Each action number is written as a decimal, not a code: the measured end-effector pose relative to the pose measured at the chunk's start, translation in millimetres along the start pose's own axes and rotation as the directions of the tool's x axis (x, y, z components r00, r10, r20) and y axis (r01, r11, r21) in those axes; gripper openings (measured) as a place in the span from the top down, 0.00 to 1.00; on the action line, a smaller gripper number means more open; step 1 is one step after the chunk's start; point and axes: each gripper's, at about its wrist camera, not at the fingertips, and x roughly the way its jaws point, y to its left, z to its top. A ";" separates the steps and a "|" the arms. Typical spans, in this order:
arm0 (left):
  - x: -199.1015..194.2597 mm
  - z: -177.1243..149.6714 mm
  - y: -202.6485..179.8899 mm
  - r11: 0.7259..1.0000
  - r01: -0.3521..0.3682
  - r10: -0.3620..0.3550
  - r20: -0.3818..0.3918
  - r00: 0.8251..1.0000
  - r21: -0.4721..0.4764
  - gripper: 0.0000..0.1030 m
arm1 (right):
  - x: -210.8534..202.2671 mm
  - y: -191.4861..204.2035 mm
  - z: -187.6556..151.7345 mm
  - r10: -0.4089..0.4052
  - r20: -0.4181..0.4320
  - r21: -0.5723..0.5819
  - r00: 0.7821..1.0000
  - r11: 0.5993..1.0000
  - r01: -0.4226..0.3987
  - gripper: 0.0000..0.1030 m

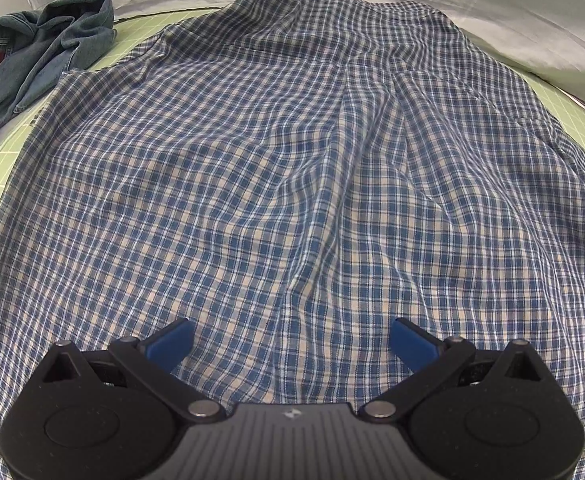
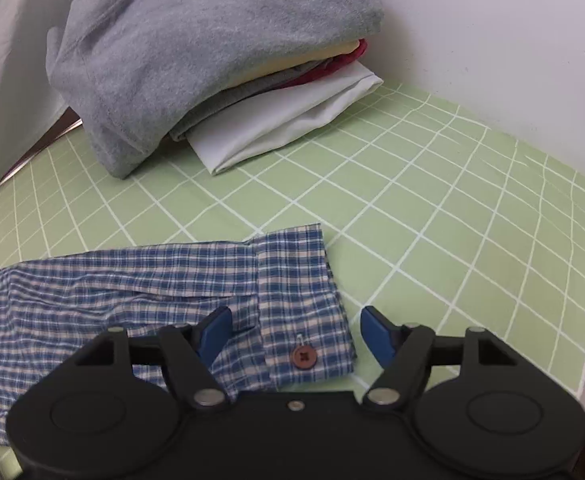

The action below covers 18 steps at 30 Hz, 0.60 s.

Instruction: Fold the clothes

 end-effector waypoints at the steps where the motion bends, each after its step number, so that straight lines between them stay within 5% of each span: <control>1: 0.1 0.8 -0.4 1.000 -0.002 0.002 -0.004 1.000 -0.004 0.00 | 3.5 0.3 2.0 0.003 -0.004 -0.016 1.000 1.000 -0.003 0.30; 4: 1.0 4.1 -0.8 1.000 -0.004 0.004 -0.024 1.000 -0.012 0.00 | 14.2 1.3 7.9 0.010 -0.017 -0.063 1.000 0.998 -0.011 0.43; 6: 0.5 5.4 0.9 1.000 -0.002 0.002 -0.042 0.999 -0.022 0.00 | 16.2 5.6 11.7 0.004 -0.008 -0.113 1.000 0.994 -0.005 0.68; 8: -4.0 4.6 5.8 0.998 0.000 -0.002 -0.031 1.000 -0.060 0.00 | 18.6 8.4 16.3 -0.002 0.005 -0.152 1.000 0.988 0.003 0.77; 14: -29.4 0.2 27.4 0.992 -0.036 0.044 0.057 0.997 -0.122 0.00 | 47.6 -5.3 50.2 -0.036 0.055 -0.140 0.998 0.989 0.043 0.77; 18: -43.0 -6.1 50.8 0.982 -0.064 0.083 0.102 0.991 -0.178 0.00 | 47.4 -10.5 67.1 -0.074 0.051 -0.102 0.996 0.992 0.079 0.59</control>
